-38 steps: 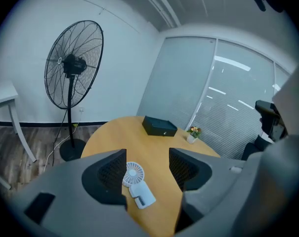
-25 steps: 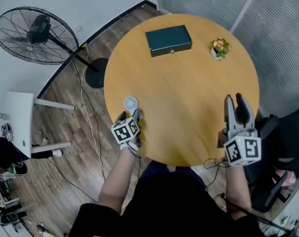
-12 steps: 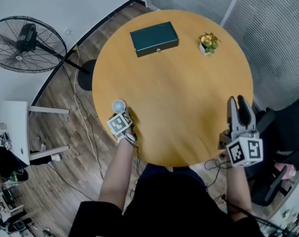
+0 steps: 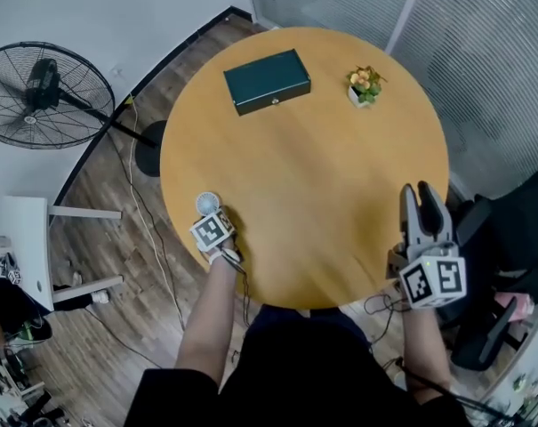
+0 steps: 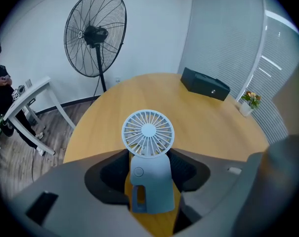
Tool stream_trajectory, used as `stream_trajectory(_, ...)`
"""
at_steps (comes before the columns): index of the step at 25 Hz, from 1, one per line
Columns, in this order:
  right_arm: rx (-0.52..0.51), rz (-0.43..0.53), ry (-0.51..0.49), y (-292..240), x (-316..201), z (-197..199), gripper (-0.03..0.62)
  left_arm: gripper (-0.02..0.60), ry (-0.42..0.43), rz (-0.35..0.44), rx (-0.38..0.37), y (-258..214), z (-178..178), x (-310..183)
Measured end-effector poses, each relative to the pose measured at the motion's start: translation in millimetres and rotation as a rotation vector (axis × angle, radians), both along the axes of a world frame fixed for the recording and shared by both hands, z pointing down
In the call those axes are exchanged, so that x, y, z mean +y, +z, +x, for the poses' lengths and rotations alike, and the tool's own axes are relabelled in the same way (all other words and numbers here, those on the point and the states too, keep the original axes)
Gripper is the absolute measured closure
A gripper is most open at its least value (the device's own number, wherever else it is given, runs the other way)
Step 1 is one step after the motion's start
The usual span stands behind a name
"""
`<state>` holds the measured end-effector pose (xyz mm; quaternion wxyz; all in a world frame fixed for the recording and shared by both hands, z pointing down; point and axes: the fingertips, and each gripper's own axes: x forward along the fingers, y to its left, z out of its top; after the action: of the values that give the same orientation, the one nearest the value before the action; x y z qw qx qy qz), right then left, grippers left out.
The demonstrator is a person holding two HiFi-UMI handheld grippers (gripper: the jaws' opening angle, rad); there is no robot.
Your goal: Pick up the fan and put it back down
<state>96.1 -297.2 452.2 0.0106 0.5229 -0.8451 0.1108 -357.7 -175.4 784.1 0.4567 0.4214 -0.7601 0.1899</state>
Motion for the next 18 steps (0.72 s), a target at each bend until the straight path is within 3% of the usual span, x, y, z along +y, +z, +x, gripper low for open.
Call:
stream_trajectory(4,-0.002,0.007,-0.002,-1.3,3.2,-2.0,0.465,0.367,0.035,0.036,0.056,-3.1,6.3,-0.6)
stream_trajectory(13,-0.014,0.022,-0.013,-9.9,13.8,-2.7,0.471,0.367,0.09,0.18,0.071,-30.7,13.5,-5.9)
stream_trajectory(18,-0.027,0.035,-0.015,-17.8,22.8,-0.4,0.477,0.367,0.161,0.24,0.08,-55.5,28.6,-2.6)
